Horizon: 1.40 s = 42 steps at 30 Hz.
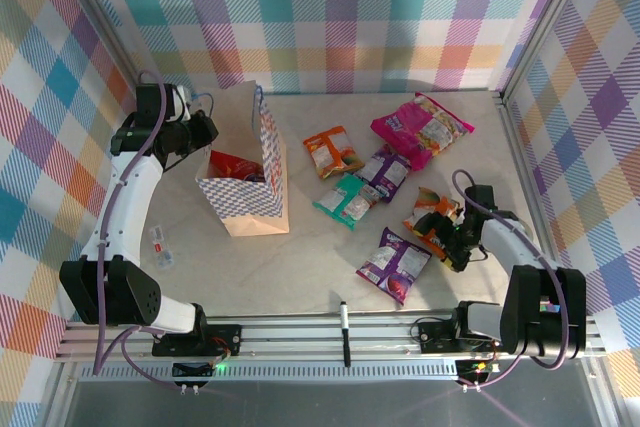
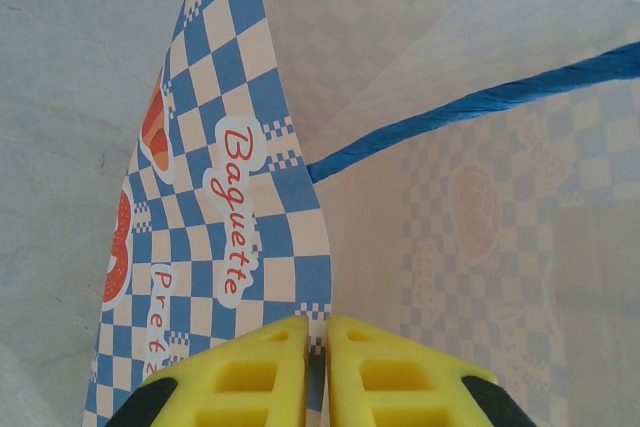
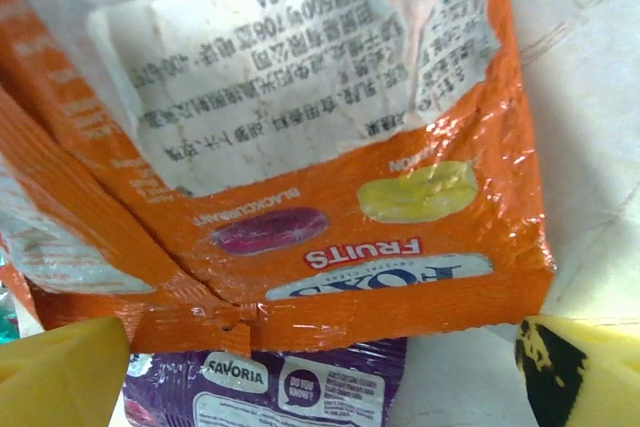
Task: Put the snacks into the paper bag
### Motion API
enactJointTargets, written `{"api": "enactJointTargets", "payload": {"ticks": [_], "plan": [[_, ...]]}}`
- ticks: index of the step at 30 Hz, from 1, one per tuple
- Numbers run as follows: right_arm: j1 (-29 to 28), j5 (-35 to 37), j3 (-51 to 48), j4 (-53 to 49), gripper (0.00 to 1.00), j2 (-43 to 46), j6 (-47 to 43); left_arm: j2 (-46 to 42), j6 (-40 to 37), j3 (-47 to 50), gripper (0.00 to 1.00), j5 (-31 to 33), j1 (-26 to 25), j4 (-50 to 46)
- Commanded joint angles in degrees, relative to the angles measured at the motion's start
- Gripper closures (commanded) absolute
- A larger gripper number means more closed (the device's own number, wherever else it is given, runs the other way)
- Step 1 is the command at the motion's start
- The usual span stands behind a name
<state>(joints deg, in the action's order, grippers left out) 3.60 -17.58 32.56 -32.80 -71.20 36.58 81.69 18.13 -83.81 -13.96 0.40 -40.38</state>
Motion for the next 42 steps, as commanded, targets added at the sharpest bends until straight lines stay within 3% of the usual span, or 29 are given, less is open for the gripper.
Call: {"api": "enactJointTargets", "payload": {"ticks": [1, 5, 15, 24, 31, 39, 42], "plan": [[-0.4, 0.3, -1.6, 4.7, 0.01, -0.4, 5.0, -0.3, -1.3, 1.0, 0.87, 0.3, -0.4, -2.8], [-0.5, 1.8, -1.5, 6.8, 0.04, -2.8, 7.3, -0.5, -1.4, 0.9, 0.88, 0.6, -0.4, -3.1], [-0.8, 7.5, -1.4, 7.9, 0.43, -6.7, 8.8, -0.2, -1.5, 0.9, 0.88, 1.0, -0.4, -3.1], [-0.8, 9.8, 2.4, 3.5, 0.59, -6.9, 5.4, 0.0, -1.3, 0.5, 0.88, 1.0, -0.4, -3.2], [-0.9, 10.1, 4.3, 2.6, 0.87, -8.8, 2.5, 0.1, -1.4, 0.3, 0.89, 1.1, -0.5, -3.5], [-0.9, 12.1, 6.3, 0.1, 1.00, -9.2, -0.4, 0.2, -1.5, 0.0, 0.89, 1.3, -0.4, -3.7], [-0.9, 12.6, 6.8, -0.6, 1.00, -8.8, -1.1, 0.2, -1.3, -0.2, 0.89, 1.3, -0.4, -3.7]]}}
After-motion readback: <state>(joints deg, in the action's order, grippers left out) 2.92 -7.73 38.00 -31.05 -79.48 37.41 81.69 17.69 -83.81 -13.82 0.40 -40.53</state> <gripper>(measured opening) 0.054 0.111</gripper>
